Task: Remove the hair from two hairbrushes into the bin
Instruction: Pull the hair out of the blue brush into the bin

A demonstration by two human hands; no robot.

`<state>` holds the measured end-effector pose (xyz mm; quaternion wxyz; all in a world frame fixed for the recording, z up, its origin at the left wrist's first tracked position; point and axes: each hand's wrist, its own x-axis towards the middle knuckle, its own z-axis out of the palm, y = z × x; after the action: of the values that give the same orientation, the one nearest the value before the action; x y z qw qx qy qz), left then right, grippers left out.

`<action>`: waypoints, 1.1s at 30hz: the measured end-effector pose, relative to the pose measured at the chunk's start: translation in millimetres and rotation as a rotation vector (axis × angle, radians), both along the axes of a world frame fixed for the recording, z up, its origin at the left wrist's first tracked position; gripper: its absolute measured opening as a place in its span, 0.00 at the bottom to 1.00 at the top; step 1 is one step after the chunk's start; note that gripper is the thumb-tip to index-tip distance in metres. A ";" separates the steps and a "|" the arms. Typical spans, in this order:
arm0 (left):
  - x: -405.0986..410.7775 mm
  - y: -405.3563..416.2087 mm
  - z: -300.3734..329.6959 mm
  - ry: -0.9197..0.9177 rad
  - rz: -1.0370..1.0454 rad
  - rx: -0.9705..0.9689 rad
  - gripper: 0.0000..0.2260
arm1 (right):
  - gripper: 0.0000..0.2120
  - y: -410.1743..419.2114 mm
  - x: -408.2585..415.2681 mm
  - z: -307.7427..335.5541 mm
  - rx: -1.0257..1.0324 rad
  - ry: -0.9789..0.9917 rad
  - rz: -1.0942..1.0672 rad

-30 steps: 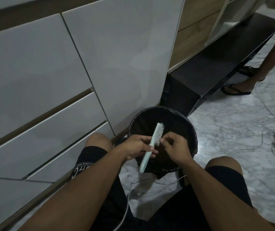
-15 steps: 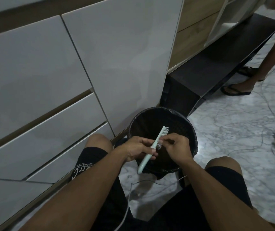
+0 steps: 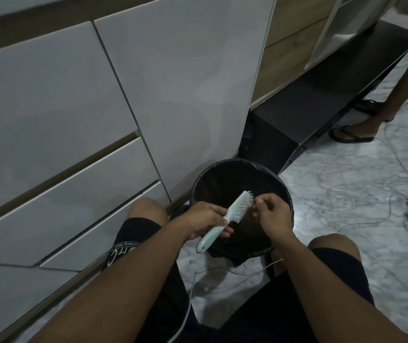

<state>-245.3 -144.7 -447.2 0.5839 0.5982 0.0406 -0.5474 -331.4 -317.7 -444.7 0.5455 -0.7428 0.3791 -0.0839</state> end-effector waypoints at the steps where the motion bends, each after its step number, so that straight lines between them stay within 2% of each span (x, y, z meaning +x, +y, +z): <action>1: -0.1 -0.2 0.5 0.004 0.012 -0.002 0.16 | 0.06 1.0 0.7 0.0 0.016 0.000 -0.027; 6: 1.4 -1.0 -0.9 -0.023 0.114 0.038 0.15 | 0.07 -6.0 4.8 3.2 0.220 -0.046 -0.310; 9: 2.2 -1.3 1.4 -0.062 0.120 0.063 0.13 | 0.08 -9.2 2.8 5.8 0.219 0.017 -0.156; 13: 0.8 -2.3 6.9 -0.071 0.116 0.036 0.14 | 0.19 0.7 -1.7 10.2 0.228 0.106 0.119; 16: 0.1 -1.6 9.1 -0.096 0.089 0.026 0.17 | 0.17 8.7 -2.6 7.6 0.180 0.124 0.239; 19: 0.6 -0.6 10.8 -0.133 0.086 0.042 0.15 | 0.08 9.8 -2.5 8.5 0.133 0.098 0.250; 27: 1.0 -3.6 7.2 -0.181 0.211 0.125 0.09 | 0.08 -0.1 -0.4 5.4 0.126 0.088 0.036; 30: 2.3 -4.3 5.4 -0.195 0.288 0.154 0.09 | 0.04 -0.4 0.0 4.3 0.177 0.080 0.054; 33: 4.4 -4.4 3.4 -0.191 0.332 0.157 0.11 | 0.08 0.7 -0.1 5.8 0.208 0.118 0.127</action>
<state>-240.9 -149.2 -443.9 0.6189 0.6762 0.1257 -0.3793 -331.5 -317.0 -438.8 0.6005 -0.7084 0.3692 0.0343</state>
